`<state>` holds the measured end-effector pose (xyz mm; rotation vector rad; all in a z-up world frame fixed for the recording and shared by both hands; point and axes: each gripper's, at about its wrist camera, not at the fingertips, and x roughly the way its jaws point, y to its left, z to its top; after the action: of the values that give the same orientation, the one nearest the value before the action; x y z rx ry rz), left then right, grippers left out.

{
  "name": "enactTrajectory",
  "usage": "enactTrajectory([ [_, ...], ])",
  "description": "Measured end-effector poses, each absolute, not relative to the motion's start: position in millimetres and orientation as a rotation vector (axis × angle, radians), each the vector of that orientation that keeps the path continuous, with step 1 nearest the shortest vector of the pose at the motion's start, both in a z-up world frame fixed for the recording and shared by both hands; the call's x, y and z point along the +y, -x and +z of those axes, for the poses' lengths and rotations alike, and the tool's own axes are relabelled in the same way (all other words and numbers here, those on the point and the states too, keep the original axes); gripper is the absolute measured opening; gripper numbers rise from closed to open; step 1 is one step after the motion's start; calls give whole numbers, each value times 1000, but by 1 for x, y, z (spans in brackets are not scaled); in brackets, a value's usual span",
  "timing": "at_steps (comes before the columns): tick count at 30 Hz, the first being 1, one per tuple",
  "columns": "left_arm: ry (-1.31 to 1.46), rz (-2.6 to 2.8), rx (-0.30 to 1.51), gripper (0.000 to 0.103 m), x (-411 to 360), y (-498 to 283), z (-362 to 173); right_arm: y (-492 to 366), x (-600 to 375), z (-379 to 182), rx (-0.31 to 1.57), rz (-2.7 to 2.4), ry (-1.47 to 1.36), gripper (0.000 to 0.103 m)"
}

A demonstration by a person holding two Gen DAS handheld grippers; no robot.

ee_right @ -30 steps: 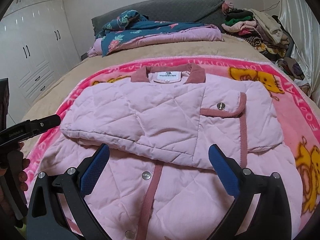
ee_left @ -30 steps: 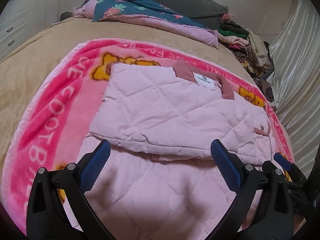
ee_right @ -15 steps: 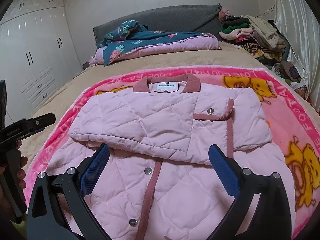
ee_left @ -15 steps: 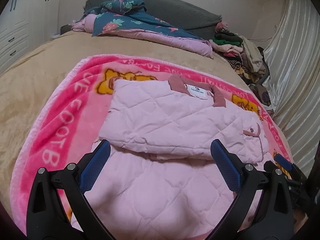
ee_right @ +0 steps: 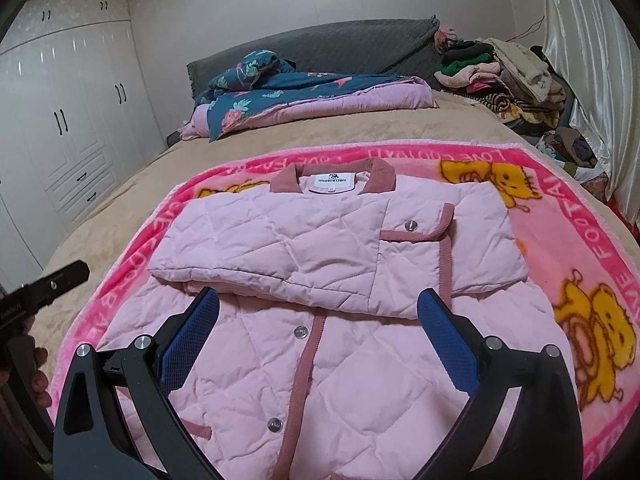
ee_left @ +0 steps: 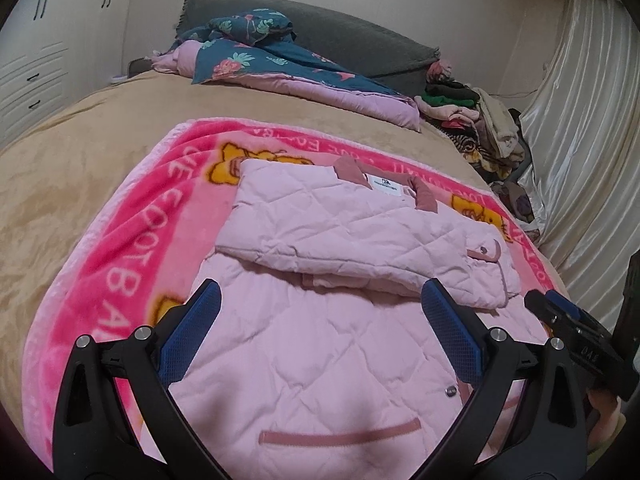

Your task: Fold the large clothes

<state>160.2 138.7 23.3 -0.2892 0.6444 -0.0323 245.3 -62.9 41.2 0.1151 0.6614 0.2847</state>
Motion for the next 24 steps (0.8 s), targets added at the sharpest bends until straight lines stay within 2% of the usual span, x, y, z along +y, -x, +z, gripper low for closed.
enactTrajectory([
  [24, 279, -17, 566, 94, 129, -84, 61, -187, -92, 88, 568, 305, -118, 99],
])
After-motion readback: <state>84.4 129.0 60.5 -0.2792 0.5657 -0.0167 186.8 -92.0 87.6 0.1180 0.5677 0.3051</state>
